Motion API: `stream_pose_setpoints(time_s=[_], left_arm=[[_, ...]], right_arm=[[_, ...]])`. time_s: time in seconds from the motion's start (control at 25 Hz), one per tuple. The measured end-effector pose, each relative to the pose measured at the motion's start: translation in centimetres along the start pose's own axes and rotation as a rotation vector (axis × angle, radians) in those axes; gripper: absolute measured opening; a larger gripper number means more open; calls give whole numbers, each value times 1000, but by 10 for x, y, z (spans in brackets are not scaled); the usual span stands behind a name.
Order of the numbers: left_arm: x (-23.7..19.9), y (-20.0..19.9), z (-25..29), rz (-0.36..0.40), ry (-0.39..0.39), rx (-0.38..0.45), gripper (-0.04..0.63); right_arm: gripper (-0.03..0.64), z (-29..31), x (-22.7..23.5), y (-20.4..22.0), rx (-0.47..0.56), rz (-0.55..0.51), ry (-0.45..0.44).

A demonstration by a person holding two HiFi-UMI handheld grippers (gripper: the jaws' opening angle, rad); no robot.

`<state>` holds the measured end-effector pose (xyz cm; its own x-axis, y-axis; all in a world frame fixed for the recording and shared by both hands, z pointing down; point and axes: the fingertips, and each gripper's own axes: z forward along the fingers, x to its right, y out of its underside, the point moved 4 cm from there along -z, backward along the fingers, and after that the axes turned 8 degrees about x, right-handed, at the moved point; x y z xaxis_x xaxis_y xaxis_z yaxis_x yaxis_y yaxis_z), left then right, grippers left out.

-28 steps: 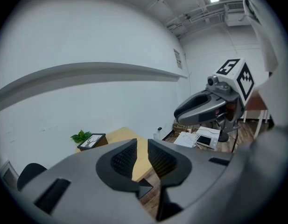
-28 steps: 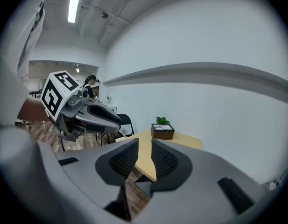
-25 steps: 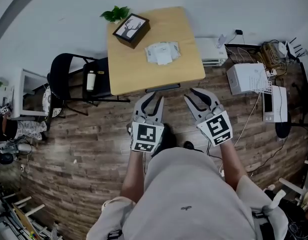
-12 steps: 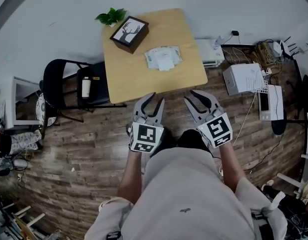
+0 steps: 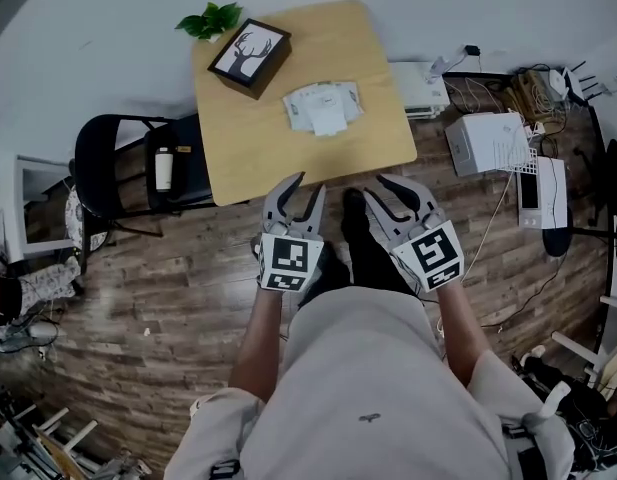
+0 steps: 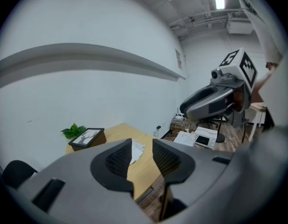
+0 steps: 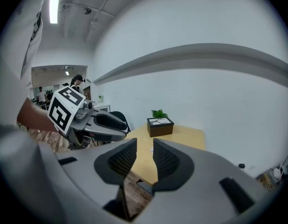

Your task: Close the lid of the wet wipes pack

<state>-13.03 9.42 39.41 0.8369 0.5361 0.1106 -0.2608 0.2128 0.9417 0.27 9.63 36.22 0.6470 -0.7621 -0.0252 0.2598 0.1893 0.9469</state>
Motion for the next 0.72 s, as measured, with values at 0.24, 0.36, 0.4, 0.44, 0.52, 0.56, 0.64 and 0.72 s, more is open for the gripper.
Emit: stream_pose_setpoints(time_s=[0.24, 0.36, 0.4, 0.44, 0.52, 0.56, 0.64, 0.72], left_arm=[[-3, 21, 44, 12, 32, -77, 127], [-7, 29, 67, 11, 49, -120, 130], [-8, 31, 74, 19, 51, -135, 130], [-9, 34, 83, 28, 53, -150, 133], [-11, 41, 100, 43, 56, -179, 137], [-12, 45, 108, 48, 56, -194, 137], [-15, 52, 126, 55, 54, -218, 137], [-20, 60, 143, 83, 57, -244, 137]], right_arm=[[107, 23, 34, 7, -16, 14, -23], [107, 38, 53, 8, -20, 22, -36], [107, 43, 60, 10, -24, 24, -44], [107, 48, 66, 12, -29, 25, -52], [107, 58, 78, 17, -42, 30, -69], [107, 62, 84, 19, -49, 32, -78], [106, 69, 97, 23, -62, 36, -94], [106, 79, 110, 28, -73, 44, -108]])
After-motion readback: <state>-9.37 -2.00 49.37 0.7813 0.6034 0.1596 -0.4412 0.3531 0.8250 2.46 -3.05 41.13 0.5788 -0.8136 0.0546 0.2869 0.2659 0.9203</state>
